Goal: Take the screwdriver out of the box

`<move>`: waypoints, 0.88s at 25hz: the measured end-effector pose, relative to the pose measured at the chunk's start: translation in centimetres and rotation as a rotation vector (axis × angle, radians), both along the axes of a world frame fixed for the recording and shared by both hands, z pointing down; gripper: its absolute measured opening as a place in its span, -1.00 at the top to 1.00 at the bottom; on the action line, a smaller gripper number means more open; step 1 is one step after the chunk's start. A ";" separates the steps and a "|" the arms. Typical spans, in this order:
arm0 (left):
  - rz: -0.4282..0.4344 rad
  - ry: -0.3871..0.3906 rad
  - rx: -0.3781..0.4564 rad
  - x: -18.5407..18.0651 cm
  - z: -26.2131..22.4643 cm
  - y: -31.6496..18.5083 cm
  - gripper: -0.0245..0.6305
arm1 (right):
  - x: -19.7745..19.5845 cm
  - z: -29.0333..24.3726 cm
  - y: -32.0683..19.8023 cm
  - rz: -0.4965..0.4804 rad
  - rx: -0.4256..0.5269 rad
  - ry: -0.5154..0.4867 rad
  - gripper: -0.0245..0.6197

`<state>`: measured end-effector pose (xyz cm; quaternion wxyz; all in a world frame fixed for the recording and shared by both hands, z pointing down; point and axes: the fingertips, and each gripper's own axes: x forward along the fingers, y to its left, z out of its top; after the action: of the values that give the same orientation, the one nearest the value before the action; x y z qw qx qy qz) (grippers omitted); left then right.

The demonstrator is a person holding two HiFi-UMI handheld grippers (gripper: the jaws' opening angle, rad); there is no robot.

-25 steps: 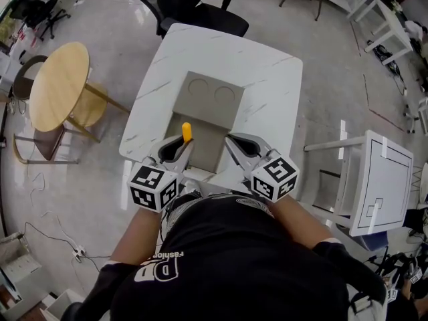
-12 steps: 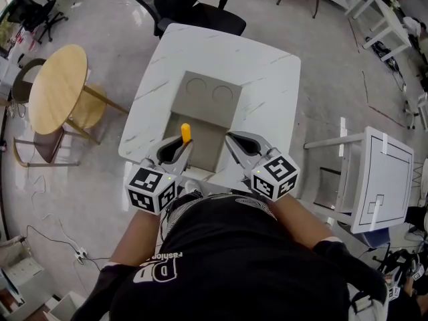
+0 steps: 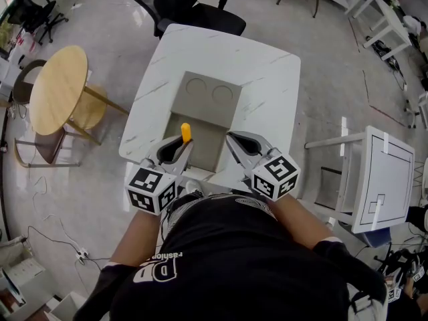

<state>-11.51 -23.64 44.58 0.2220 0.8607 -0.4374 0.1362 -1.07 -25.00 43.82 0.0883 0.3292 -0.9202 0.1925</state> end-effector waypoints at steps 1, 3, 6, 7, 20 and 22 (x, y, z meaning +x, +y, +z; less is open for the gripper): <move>0.000 0.000 0.000 0.0 0.0 0.0 0.50 | 0.0 0.0 0.0 0.000 -0.001 0.000 0.94; 0.000 -0.001 0.001 0.0 0.0 0.0 0.50 | -0.1 0.1 0.1 -0.001 -0.002 0.000 0.94; 0.001 -0.002 0.002 0.0 -0.1 0.1 0.50 | -0.2 0.0 0.2 -0.006 0.000 0.000 0.94; 0.001 -0.002 0.002 0.0 -0.1 0.2 0.50 | -0.2 0.0 0.3 -0.008 0.002 0.001 0.94; 0.001 -0.002 0.004 0.3 -0.1 0.3 0.50 | -0.1 0.1 0.5 -0.012 0.004 0.002 0.94; 0.002 -0.002 0.005 0.3 0.0 0.3 0.50 | -0.1 0.2 0.6 -0.011 0.004 0.002 0.94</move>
<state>-11.18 -23.34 44.55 0.2192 0.8615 -0.4373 0.1362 -1.16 -24.44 44.02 0.0898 0.3245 -0.9222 0.1900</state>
